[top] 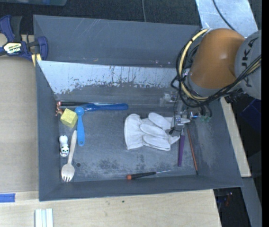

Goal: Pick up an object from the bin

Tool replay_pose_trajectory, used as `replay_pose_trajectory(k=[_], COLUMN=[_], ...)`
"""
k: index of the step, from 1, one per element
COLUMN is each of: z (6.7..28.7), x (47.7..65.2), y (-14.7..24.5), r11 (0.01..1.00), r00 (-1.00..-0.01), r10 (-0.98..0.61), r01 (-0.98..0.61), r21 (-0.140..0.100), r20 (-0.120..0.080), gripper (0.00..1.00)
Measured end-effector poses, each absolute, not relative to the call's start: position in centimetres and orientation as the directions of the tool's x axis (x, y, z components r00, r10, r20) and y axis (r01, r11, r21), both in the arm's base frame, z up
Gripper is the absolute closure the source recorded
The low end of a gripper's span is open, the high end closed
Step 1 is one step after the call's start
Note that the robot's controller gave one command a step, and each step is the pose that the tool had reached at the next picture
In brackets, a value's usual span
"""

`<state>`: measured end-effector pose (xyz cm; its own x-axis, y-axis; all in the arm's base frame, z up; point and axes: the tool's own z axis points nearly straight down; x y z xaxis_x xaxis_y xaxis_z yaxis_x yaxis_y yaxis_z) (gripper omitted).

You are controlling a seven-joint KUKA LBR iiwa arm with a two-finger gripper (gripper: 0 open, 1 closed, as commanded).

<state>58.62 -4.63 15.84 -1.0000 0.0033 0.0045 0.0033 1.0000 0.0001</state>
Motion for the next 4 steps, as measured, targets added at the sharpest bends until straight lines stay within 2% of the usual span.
replay_pose_trajectory(k=[1,2,3,4], z=[16.3,7.1,7.2,7.2], x=[58.8,55.6,54.8,54.3], y=[-4.6,-3.1,-2.7,-1.6], r11=[1.0,1.0,0.997,0.993], r00=[-1.0,-1.0,-0.997,-0.993], r10=[0.001,0.026,0.076,0.115], r01=[0.001,0.026,0.076,0.115], r21=[0.0,0.0,-0.001,-0.001], r20=[-0.004,-0.007,-0.022,-0.014], gripper=[0.0,0.0,0.0,0.0])
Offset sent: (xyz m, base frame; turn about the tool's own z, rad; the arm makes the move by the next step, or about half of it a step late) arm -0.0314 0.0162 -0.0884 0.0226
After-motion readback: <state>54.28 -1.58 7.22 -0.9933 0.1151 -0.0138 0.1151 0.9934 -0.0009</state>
